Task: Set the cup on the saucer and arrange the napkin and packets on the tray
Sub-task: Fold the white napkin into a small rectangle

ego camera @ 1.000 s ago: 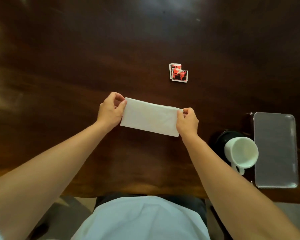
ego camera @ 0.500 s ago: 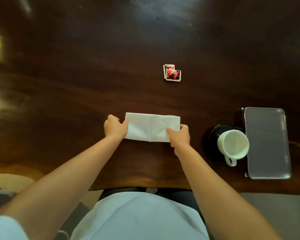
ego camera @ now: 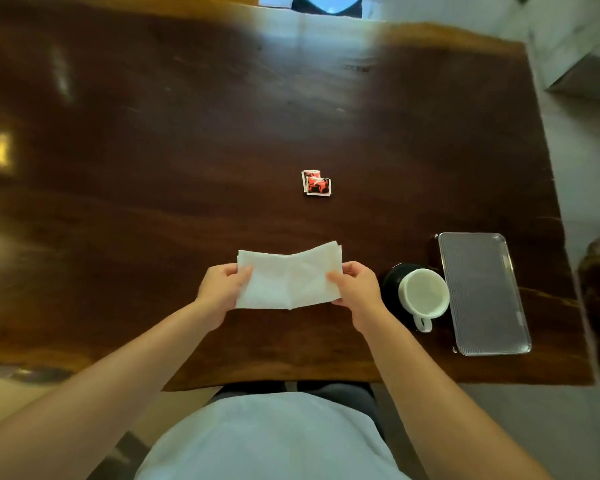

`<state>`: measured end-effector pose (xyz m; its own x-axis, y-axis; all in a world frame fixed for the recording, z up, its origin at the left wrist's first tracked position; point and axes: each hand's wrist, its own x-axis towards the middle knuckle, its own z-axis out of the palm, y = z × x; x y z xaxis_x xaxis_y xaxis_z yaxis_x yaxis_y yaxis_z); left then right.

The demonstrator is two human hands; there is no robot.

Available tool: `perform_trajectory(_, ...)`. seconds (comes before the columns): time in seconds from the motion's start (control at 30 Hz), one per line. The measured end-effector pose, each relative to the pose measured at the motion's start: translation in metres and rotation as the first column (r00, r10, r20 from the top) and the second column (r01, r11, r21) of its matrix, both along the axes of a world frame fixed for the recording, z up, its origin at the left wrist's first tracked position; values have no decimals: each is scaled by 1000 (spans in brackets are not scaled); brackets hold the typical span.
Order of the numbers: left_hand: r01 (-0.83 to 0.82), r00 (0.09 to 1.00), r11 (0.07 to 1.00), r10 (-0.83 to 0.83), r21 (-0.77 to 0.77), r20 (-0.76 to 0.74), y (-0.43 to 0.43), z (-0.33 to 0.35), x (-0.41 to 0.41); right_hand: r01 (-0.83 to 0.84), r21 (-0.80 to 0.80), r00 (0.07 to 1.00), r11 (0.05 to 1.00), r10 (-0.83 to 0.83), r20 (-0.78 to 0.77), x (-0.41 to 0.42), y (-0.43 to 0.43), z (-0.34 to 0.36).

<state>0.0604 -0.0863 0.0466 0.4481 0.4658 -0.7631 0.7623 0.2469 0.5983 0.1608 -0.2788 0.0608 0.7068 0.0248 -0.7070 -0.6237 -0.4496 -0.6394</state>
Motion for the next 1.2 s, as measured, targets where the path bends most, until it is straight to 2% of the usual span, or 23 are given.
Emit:
perform_trajectory(0.07,39,997,996,-44,75,66,-9,17,7,-107,-52,975,993,116,192,-4,8,16)
perform_trajectory(0.13,53,992,996,-60,69,115,-22,32,13,-209,-104,911,972,232,341,-13,18,31)
perform_trajectory(0.2,34,989,999,-36,13,141,-34,46,18,-285,-164,817,944,329,474,-23,27,42)
perform_trajectory(0.27,-8,982,994,28,-105,187,-43,57,22,-335,-226,709,915,403,578,-34,34,48)
perform_trajectory(0.37,-78,955,957,152,-279,254,-52,72,24,-385,-284,598,878,472,648,-49,36,54)
perform_trajectory(0.57,-195,911,895,317,-402,263,-53,84,22,-432,-396,460,811,575,676,-67,32,56)
perform_trajectory(0.63,-111,927,929,225,-352,301,-50,84,22,-501,-354,479,790,594,647,-69,29,57)
perform_trajectory(0.7,-37,941,974,109,-225,320,-48,83,20,-528,-219,541,820,524,658,-68,25,60)
perform_trajectory(0.73,-37,943,979,100,-198,316,-46,83,20,-471,-158,584,868,442,681,-66,22,62)
perform_trajectory(0.8,-52,939,974,124,-222,322,-41,87,19,-225,-113,642,968,235,730,-58,14,67)
perform_trajectory(0.83,-52,934,964,140,-261,329,-39,89,19,-111,-103,681,988,151,716,-52,9,68)
perform_trajectory(0.9,-14,927,934,146,-357,345,-38,93,17,-50,-20,856,999,53,515,-42,1,75)
perform_trajectory(0.97,64,931,907,97,-417,352,-41,97,15,-15,216,978,976,-31,208,-35,1,82)
perform_trajectory(1.0,103,934,910,50,-401,354,-44,98,14,14,293,993,956,-49,110,-35,2,85)
perform_trajectory(1.03,132,935,924,5,-359,356,-49,99,14,17,309,995,951,-48,92,-38,4,88)
perform_trajectory(1.2,78,925,997,-64,-22,376,-75,93,12,-59,150,918,987,-6,397,-52,2,80)
